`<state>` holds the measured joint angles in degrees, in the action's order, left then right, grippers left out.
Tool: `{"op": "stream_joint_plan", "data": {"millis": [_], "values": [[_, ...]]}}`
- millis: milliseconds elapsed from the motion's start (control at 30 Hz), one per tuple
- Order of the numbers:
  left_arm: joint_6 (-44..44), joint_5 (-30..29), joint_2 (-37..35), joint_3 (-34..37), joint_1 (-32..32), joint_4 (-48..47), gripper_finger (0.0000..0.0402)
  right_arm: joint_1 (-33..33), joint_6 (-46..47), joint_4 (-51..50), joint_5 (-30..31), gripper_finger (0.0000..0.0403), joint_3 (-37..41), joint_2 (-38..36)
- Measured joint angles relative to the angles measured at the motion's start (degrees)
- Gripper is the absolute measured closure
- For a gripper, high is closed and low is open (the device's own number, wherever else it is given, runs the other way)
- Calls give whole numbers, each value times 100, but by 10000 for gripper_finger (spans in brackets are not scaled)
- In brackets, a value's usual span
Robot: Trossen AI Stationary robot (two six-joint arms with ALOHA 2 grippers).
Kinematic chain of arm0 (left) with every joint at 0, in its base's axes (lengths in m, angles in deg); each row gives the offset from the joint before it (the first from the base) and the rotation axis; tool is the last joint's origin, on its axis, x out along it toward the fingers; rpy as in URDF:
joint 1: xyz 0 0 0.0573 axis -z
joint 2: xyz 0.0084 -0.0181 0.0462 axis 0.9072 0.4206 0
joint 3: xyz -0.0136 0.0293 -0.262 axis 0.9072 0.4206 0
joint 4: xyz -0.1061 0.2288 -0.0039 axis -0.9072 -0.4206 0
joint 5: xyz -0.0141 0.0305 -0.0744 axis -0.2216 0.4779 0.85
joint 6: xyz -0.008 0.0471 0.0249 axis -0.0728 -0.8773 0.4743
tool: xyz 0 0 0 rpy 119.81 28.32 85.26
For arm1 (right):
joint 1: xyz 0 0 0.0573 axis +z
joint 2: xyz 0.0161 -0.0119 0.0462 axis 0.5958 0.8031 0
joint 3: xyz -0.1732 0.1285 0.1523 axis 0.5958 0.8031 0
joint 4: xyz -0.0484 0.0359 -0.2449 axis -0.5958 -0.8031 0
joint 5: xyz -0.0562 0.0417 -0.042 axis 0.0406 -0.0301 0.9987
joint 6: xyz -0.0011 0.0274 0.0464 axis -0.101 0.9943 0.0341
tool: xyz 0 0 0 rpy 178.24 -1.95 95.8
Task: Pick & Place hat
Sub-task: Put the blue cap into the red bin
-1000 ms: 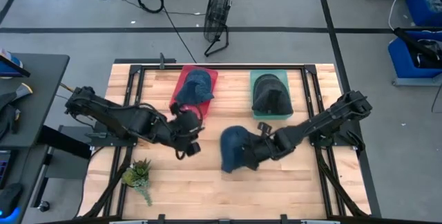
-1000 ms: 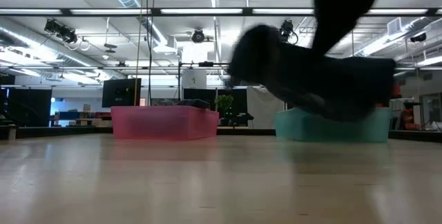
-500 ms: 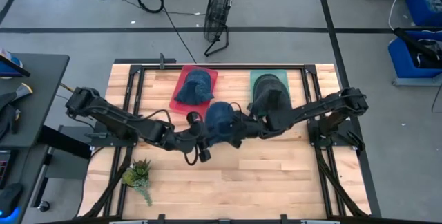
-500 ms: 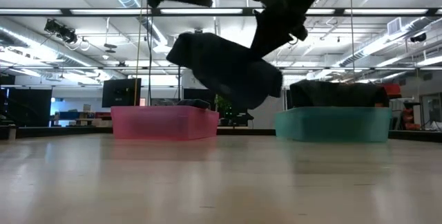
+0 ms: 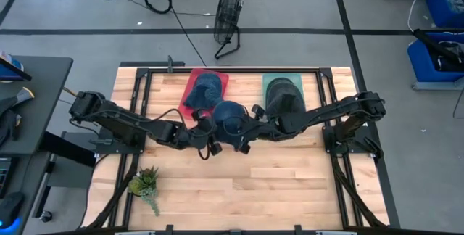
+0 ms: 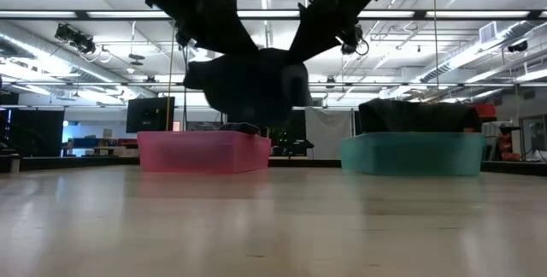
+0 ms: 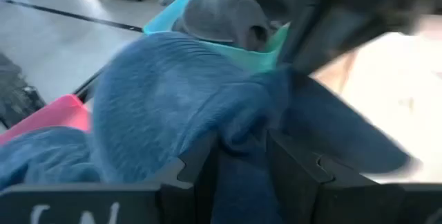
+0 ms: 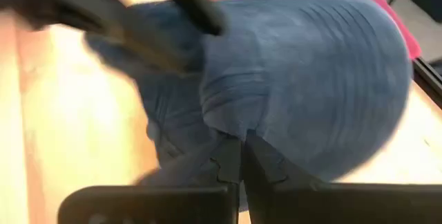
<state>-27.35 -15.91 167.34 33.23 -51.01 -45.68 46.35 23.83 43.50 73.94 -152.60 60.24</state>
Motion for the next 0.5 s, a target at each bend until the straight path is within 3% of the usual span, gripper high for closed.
{"op": "stream_joint_plan", "data": {"millis": [233,333,433,500], "values": [[-225,11,0,0,-177,-63,283,-3,-233,80,-138,395,0,0],[-233,11,0,0,-226,-158,317,-6,-289,80,-143,395,0,0],[-257,15,0,0,-239,-232,377,-4,-297,86,-152,394,0,0],[-259,13,0,0,-239,-236,391,-6,-304,82,-153,394,0,0]]}}
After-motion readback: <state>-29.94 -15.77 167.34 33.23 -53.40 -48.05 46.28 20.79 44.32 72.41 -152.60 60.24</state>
